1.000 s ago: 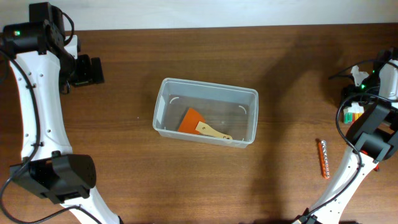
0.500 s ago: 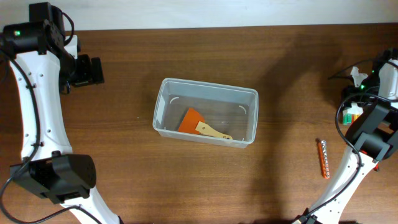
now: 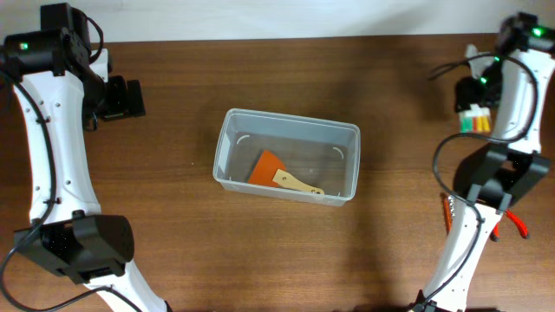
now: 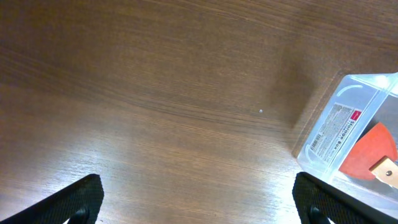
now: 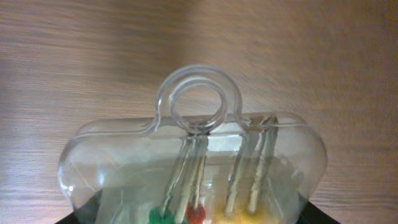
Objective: Pack container
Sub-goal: 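Carry the blister pack left and lower it into the container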
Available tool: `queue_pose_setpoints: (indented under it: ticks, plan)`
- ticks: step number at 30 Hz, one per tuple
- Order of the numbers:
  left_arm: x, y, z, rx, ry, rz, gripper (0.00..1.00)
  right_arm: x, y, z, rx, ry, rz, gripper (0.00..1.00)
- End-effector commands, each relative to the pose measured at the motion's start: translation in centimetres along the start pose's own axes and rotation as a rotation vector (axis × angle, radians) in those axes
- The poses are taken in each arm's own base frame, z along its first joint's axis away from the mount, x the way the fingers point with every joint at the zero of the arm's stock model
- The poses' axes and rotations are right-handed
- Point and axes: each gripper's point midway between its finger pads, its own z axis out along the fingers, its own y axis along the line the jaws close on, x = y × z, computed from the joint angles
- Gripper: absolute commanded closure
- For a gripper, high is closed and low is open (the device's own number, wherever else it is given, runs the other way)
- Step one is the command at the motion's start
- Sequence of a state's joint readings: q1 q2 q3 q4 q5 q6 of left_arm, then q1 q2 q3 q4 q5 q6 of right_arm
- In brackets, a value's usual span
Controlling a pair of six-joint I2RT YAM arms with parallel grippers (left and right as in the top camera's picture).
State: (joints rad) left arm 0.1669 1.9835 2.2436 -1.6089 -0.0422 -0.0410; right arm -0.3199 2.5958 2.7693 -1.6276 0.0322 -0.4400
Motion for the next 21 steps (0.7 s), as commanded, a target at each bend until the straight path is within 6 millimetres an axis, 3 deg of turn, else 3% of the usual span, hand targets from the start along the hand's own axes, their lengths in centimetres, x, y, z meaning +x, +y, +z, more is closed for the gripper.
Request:
queue_pose_setpoints:
  ticks: [1,6,11,16,18,19,21]
  plan:
    - [-0.1,0.4,-0.4,-0.008,-0.013,0.006,0.01,-2.4,4.0,-6.6,0.022,-0.144,-0.074,0.39]
    - [-0.1,0.4,-0.4,-0.008,-0.013,0.006,0.01,-3.8,10.8,-10.8,0.021,-0.219,-0.211,0.39]
    - [-0.1,0.4,-0.4,-0.008,-0.013,0.006,0.01,-4.4,18.8,-14.6,0.007,-0.302,-0.387,0.39]
    - [-0.1,0.4,-0.4,-0.008,-0.013,0.006,0.01,-4.1,26.0,-15.9,-0.023,-0.333,-0.541,0.39]
    - [-0.1,0.4,-0.4,-0.008,-0.013,0.006,0.01,-3.6,28.9,-16.0,-0.038,-0.333,-0.601,0.39]
    - [-0.1,0.4,-0.4,-0.008,-0.013,0.006,0.01,-3.1,31.6,-16.1,-0.052,-0.334,-0.656,0.39]
    - [-0.1,0.4,-0.4,-0.008,-0.013,0.006,0.01,-2.5,34.0,-16.4,-0.063,-0.339,-0.708,0.39]
